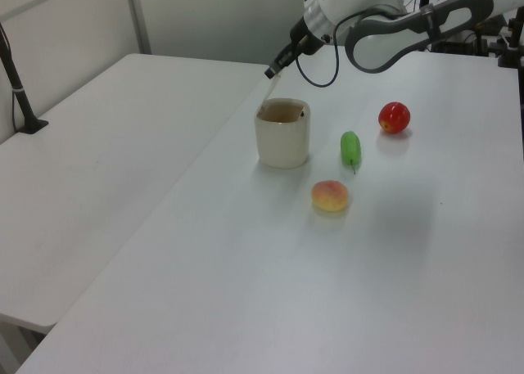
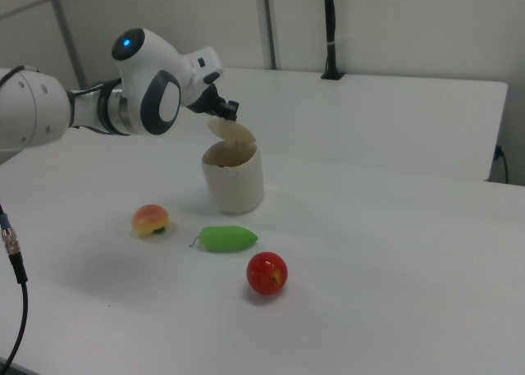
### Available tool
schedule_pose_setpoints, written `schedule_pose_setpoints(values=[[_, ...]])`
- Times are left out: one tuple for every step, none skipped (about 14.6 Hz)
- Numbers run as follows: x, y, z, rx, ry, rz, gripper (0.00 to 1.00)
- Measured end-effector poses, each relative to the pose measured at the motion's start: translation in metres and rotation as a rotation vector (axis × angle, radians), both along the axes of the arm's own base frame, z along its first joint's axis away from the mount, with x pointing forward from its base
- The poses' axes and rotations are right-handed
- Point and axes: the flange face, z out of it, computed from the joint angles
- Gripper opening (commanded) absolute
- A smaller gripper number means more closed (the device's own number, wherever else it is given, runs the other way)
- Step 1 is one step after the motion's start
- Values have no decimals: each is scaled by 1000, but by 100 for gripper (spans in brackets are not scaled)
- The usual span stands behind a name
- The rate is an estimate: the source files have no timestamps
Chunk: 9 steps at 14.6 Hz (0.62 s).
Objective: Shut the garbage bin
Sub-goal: 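Push the open lid over and down onto the bin rim with the gripper, then press the gripper down on the lid to seat it shut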
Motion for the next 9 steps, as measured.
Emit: schedule_pose_setpoints(values=[[-1, -1, -2, -5, 40, -5, 0], [-3, -2, -3, -10, 80, -10, 0], [-5, -2, -4, -13, 110, -13, 0], [-7, -3, -8, -19, 152, -18, 0], [-9, -4, -12, -26, 196, -21, 0], [-11, -4, -16, -33, 236, -22, 0], [-13, -4, -21, -38, 269, -22, 0], [-14, -4, -24, -42, 289, -21, 0], [-15, -3, -26, -43, 300, -20, 0]])
